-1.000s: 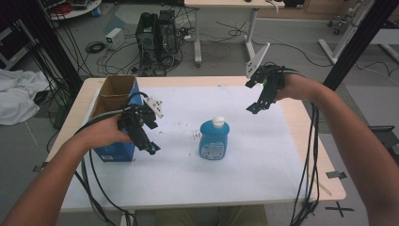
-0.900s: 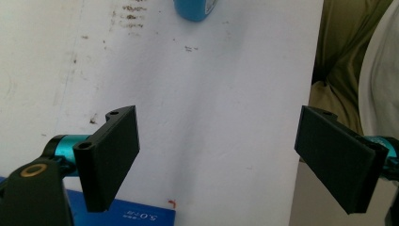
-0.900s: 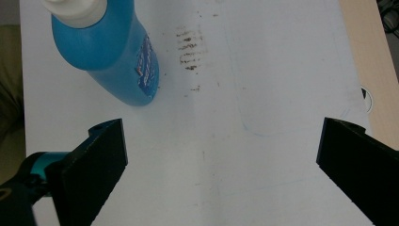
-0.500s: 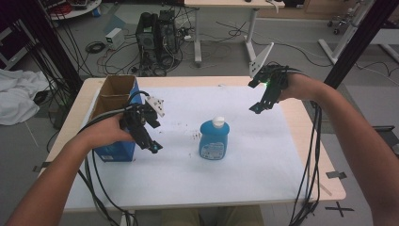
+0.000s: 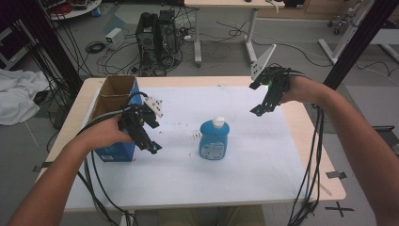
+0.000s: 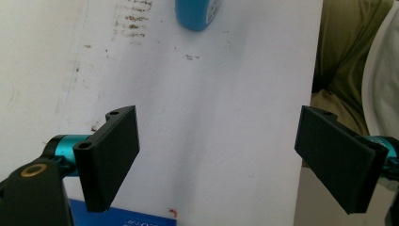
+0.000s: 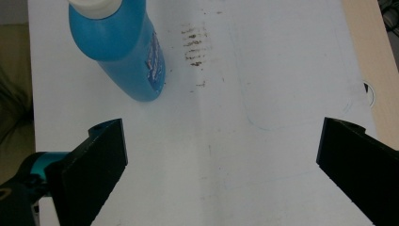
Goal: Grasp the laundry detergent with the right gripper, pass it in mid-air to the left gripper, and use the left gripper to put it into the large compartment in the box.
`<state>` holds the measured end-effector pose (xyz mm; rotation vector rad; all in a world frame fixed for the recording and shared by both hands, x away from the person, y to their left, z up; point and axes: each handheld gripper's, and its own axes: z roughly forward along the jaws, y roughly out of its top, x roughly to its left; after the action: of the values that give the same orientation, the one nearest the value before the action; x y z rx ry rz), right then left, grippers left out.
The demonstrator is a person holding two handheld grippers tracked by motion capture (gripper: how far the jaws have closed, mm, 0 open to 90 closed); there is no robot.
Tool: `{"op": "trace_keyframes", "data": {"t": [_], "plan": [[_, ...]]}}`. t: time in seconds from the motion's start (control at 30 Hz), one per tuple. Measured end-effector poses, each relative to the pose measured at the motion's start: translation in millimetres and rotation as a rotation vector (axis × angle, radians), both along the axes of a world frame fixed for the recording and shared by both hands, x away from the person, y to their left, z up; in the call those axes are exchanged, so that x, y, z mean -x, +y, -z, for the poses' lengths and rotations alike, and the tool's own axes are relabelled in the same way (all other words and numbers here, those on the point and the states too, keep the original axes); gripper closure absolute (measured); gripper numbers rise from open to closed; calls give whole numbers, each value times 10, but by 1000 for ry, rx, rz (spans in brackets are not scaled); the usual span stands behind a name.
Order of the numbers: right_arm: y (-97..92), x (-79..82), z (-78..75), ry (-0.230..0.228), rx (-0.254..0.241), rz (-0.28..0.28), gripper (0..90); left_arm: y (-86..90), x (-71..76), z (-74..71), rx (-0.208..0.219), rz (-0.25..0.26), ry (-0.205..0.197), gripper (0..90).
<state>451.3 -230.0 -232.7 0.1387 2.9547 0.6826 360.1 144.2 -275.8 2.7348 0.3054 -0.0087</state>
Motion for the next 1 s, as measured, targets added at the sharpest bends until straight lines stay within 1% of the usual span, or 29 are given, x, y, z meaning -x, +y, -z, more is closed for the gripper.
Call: {"op": "trace_keyframes", "data": {"t": [0.1, 0.13, 0.17, 0.23, 0.3, 0.4, 0.47, 0.5, 0.53, 0.57, 0.6, 0.63, 0.67, 0.7, 0.8, 0.83, 0.87, 0.9, 0.93, 0.97, 1.0], "plan": [[-6, 15, 11, 3, 0, -5, 12, 5, 0, 7, 2, 1, -1, 144], [-15, 36, 22, 4, 2, 1, 12, 9, -5, 4, -6, 11, 1, 144], [-15, 36, 22, 4, 2, 1, 12, 9, -5, 4, -6, 11, 1, 144], [-29, 74, 36, 12, -14, 5, 12, 6, -1, 10, 2, 7, -2, 144], [-35, 85, 41, 11, -17, 2, 12, 6, 1, 8, 5, 11, -1, 145], [-55, 130, 70, 15, -24, 8, 12, -4, 23, 15, 15, -1, -5, 145], [-64, 166, 76, 22, -27, 23, 12, -4, 31, 10, 21, -6, -9, 144], [-65, 178, 81, 17, -35, 16, 12, -1, 33, 3, 15, -3, -6, 145], [-64, 197, 84, 18, -38, 11, 12, 7, 19, -11, -7, 21, -17, 144], [-63, 215, 91, 17, -47, 7, 12, 7, 19, -11, -7, 21, -17, 144], [-62, 238, 96, 19, -48, 9, 12, 1, 48, 11, 39, -19, -5, 145], [-61, 256, 107, 18, -54, 4, 12, 10, 32, -6, 10, 11, -14, 145], [-58, 269, 121, 15, -64, -1, 12, 6, 45, 6, 23, -8, -12, 145], [-58, 269, 121, 15, -64, -1, 12, 6, 45, 6, 23, -8, -12, 145], [-69, 324, 184, 22, -92, 0, 12, 4, 45, 9, 21, 0, -14, 144], [-75, 335, 203, 23, -97, -3, 12, 4, 45, 9, 21, 0, -14, 145], [-79, 343, 224, 26, -99, -8, 12, 3, 34, 9, 13, 9, -6, 144], [-81, 357, 244, 30, -99, -2, 12, 3, 34, 9, 13, 9, -6, 144], [-86, 366, 262, 33, -102, 0, 12, -6, 33, 22, 22, -1, -9, 145], [-89, 371, 280, 35, -109, -3, 12, -7, 25, 20, 16, 12, -2, 144], [-92, 383, 296, 40, -118, 2, 12, -10, 17, 21, 10, 21, -9, 144]]}}
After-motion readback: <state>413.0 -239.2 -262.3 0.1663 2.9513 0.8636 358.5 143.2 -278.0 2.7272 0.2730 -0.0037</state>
